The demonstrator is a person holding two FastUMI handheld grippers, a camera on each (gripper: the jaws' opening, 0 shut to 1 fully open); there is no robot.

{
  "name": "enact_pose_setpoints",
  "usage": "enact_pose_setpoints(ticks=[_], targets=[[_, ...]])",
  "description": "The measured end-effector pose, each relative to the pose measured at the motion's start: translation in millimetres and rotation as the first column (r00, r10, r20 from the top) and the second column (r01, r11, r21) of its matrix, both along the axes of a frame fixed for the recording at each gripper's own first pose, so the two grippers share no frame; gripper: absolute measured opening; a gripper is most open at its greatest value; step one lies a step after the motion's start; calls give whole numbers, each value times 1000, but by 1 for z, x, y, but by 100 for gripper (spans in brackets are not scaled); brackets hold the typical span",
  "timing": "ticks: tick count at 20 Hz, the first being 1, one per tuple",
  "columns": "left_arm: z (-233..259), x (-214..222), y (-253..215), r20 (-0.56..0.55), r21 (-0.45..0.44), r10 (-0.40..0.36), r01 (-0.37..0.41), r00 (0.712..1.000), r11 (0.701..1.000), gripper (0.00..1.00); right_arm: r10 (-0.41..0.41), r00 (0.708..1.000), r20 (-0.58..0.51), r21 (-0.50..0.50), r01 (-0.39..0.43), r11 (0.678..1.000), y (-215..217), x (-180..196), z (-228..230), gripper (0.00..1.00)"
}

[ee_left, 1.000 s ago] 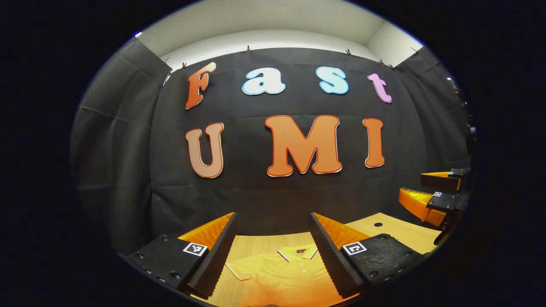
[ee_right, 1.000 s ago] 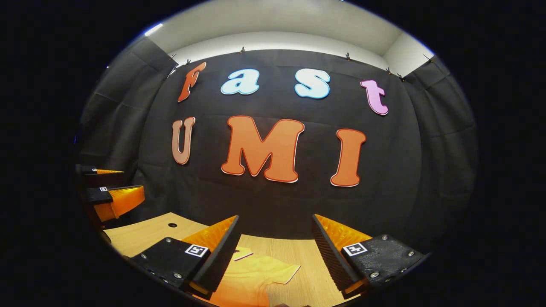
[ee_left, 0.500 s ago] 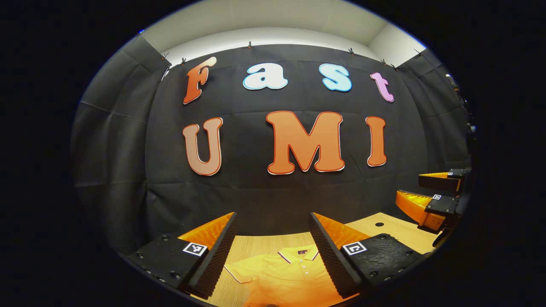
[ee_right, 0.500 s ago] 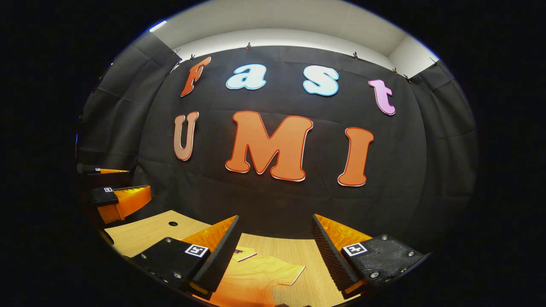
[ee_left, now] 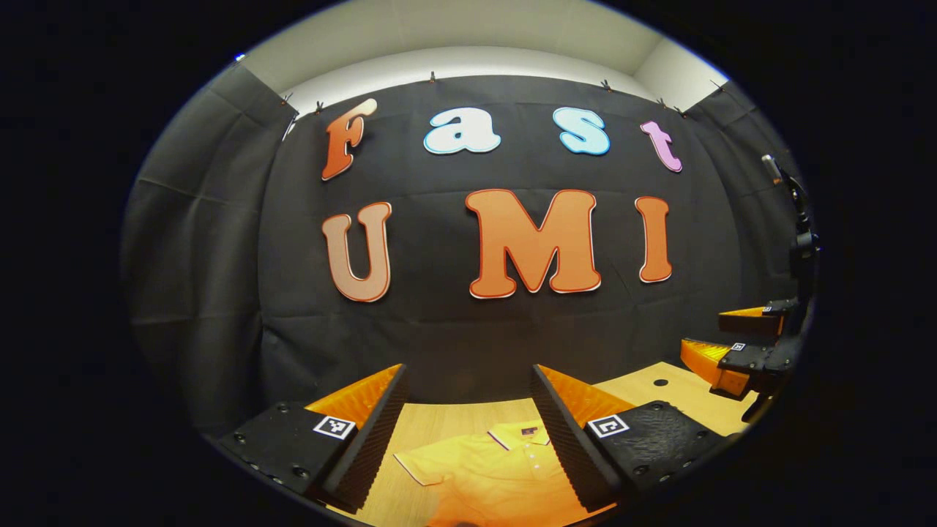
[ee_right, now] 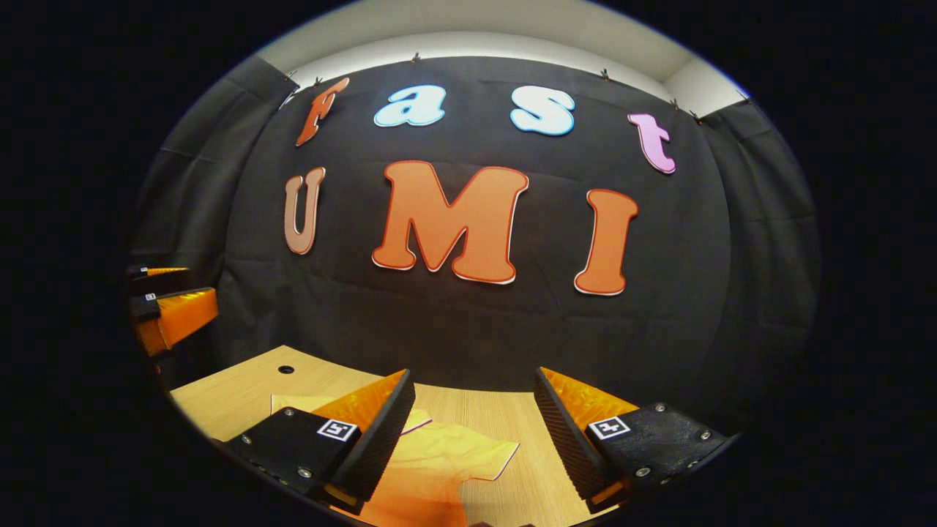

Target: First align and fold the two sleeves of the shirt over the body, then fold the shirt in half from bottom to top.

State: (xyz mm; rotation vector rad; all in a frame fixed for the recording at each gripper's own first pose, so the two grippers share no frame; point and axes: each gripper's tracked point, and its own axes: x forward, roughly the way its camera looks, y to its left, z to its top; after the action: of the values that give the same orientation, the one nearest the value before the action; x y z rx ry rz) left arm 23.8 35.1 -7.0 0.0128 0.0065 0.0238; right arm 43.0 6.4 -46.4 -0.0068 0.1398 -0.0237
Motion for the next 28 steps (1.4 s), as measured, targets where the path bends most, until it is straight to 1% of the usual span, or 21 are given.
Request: enact_pose_setpoints(ticks=[4, 6, 9, 12, 13, 15, 17, 18, 19, 20, 21, 23, 24, 25, 28], targets=[[5, -11, 9, 16, 18, 37, -37, 999, 999, 99, -25, 999, -48, -19, 24, 1000, -18, 21, -23, 99], [9, -15, 17, 26, 32, 63, -64, 998, 997, 99, -38, 994, -99, -34, 35, 999, -26, 33, -42, 99], [12, -23, 25, 36, 45, 102, -103, 994, 994, 99, -33, 982, -184, -24, 29, 999, -32, 47, -72, 99], [11, -26, 28, 29, 50, 128, -129, 991, 990, 99, -25, 955, -295, -7, 24, 1000, -35, 61, -113, 99], [12, -27, 29, 28, 53, 135, -136, 990, 989, 100, -22, 942, -334, 5, 25, 1000, -36, 65, -126, 99], [12, -28, 31, 23, 58, 149, -150, 989, 987, 99, -8, 915, -404, 38, 26, 999, -39, 72, -147, 99], [10, -28, 31, 14, 60, 160, -161, 987, 985, 100, 5, 871, -490, 64, 30, 998, -40, 75, -174, 99], [7, -28, 31, 8, 59, 165, -165, 986, 984, 99, 11, 843, -538, 74, 34, 997, -42, 77, -188, 99], [7, -29, 32, 2, 59, 171, -171, 985, 984, 99, 16, 809, -587, 87, 43, 995, -42, 78, -200, 99], [5, -29, 33, -2, 60, 177, -176, 984, 982, 99, 24, 770, -638, 102, 53, 993, -44, 74, -211, 99], [4, -30, 35, -4, 62, 183, -183, 983, 981, 99, 35, 741, -671, 121, 63, 991, -46, 73, -223, 99], [2, -31, 35, -12, 65, 192, -191, 981, 979, 100, 55, 691, -721, 150, 78, 986, -47, 77, -243, 99], [1, -31, 36, -17, 66, 196, -195, 980, 979, 99, 59, 669, -740, 151, 81, 985, -48, 78, -253, 99], [1, -31, 36, -23, 67, 199, -197, 980, 978, 100, 59, 642, -764, 144, 82, 986, -50, 79, -262, 98], [-6, -31, 34, -40, 69, 200, -197, 979, 978, 100, 75, 536, -841, 150, 98, 984, -53, 77, -291, 98]])
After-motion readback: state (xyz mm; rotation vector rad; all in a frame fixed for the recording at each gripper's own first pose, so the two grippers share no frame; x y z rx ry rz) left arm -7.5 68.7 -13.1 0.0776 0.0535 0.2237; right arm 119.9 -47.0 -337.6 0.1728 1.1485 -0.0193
